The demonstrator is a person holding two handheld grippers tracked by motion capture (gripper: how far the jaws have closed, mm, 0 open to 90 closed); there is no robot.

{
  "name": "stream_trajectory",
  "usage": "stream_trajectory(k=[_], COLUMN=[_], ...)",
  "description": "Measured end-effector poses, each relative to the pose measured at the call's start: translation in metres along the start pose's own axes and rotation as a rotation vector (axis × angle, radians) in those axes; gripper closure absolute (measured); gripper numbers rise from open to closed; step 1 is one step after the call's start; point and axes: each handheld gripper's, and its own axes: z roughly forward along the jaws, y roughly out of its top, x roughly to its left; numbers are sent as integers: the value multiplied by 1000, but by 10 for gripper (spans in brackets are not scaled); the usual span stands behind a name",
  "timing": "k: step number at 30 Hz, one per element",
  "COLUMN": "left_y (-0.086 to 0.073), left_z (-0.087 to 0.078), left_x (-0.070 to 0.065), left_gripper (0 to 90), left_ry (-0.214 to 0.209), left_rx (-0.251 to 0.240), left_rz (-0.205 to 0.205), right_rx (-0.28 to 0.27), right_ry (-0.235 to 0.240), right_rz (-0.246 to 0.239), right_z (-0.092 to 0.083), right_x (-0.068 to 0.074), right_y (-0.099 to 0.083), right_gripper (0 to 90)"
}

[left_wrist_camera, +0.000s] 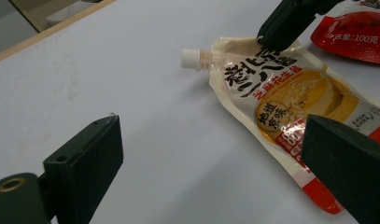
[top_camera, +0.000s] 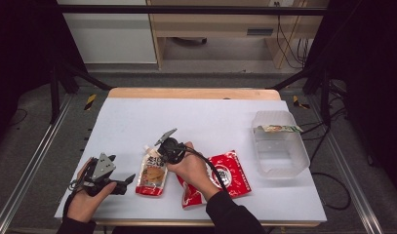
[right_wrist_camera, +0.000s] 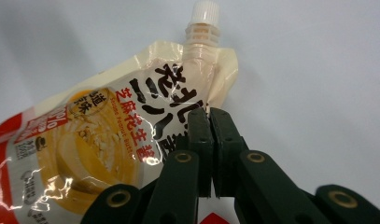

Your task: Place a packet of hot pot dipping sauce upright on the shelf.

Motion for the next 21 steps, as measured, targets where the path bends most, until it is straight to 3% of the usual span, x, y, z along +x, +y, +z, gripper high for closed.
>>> stream_trajectory(k=[11,21], left_y=[-1,-2], left_z=[-1,-3], left_x=[3,5], left_gripper=[56,56], left_ry=[8,2], left_rx=[8,-5], left_rz=[-15,-27], right_rx=[-127,-193], right_ry=[9,72], right_rz=[-31,-73], right_z=[-49,-78], right_x=[5,19], right_y=[18,33], right_gripper=[899,900])
